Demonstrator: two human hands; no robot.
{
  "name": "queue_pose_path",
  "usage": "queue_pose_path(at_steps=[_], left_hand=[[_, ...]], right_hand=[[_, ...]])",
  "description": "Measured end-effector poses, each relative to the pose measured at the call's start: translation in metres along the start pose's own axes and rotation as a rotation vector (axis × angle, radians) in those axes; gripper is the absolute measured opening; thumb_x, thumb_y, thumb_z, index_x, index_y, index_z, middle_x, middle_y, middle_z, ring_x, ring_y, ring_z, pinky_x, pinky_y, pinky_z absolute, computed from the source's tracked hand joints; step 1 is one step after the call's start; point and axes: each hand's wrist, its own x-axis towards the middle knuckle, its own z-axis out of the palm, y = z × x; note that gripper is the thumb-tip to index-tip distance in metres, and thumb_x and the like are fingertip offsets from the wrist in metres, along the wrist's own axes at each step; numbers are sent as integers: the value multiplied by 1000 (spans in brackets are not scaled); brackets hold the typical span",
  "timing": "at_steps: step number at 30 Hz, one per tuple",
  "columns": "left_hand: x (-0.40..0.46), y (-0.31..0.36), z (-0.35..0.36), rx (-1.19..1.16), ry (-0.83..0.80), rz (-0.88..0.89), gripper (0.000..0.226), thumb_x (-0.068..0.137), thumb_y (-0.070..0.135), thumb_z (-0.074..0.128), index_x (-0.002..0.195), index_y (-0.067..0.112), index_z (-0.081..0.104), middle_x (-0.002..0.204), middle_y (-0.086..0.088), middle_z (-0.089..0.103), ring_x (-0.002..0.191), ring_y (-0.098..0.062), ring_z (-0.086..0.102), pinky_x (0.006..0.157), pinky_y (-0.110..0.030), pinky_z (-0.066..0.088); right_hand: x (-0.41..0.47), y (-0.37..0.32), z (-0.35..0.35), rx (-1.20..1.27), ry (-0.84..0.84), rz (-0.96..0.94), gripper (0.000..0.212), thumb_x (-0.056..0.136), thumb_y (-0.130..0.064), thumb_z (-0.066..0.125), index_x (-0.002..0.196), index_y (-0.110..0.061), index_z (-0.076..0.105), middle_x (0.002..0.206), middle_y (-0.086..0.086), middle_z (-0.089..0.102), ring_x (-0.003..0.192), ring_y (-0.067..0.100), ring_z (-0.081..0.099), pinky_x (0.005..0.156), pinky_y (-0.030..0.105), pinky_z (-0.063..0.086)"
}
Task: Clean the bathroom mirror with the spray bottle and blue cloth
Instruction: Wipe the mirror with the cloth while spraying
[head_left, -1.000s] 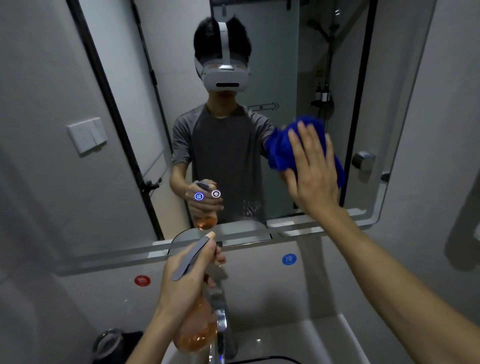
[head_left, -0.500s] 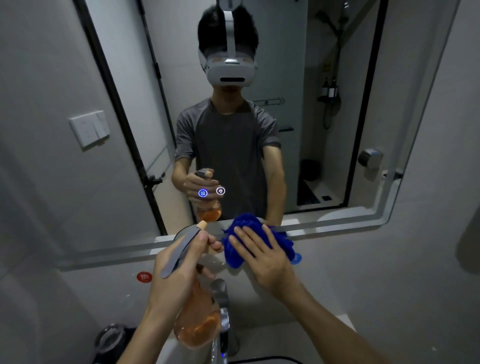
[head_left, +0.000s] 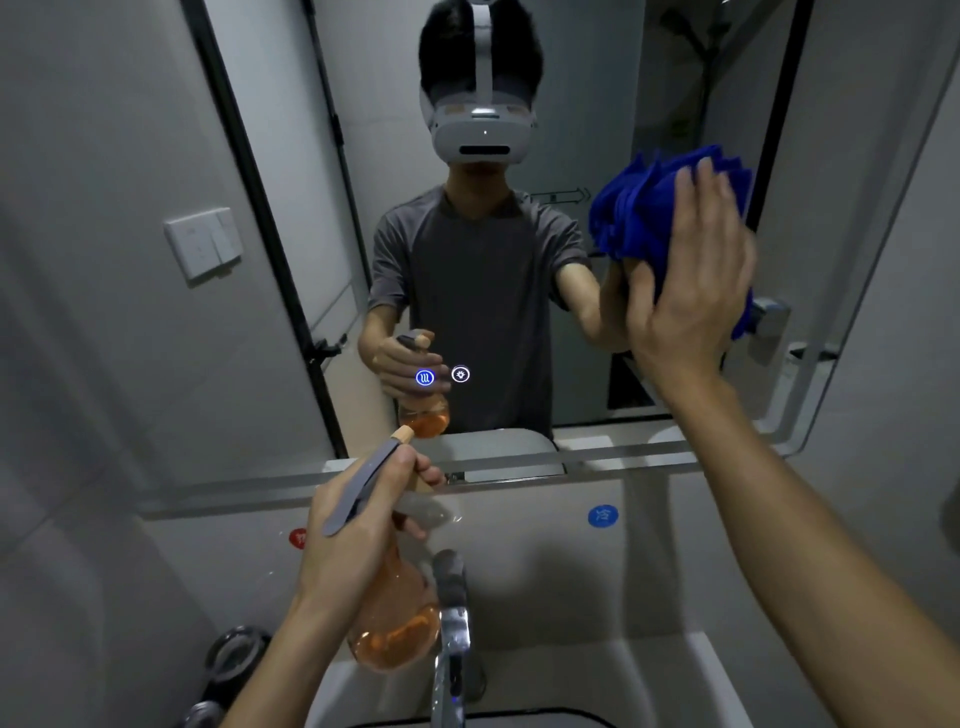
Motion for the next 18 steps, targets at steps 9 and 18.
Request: queue_pose_path(at_steps=[9, 18], left_hand=[[0, -13, -29, -20, -4, -27, 34, 87, 36, 58, 94, 7, 72, 88, -12, 76, 86, -27, 74, 55, -30, 54], [5, -12, -88, -32, 124, -30, 24, 94, 27, 60, 107, 14, 75, 90, -13, 77, 88, -27, 74, 59, -36, 60]], right_hand=[[-184, -59, 25, 44, -328, -215, 70, 84, 5, 67, 148, -2, 39, 155, 19, 36, 148, 32, 27, 120, 56, 19], [-197, -193, 74, 84, -484, -679, 63, 98, -10, 53, 155, -9, 25, 163, 10, 23, 152, 25, 14, 122, 49, 19]])
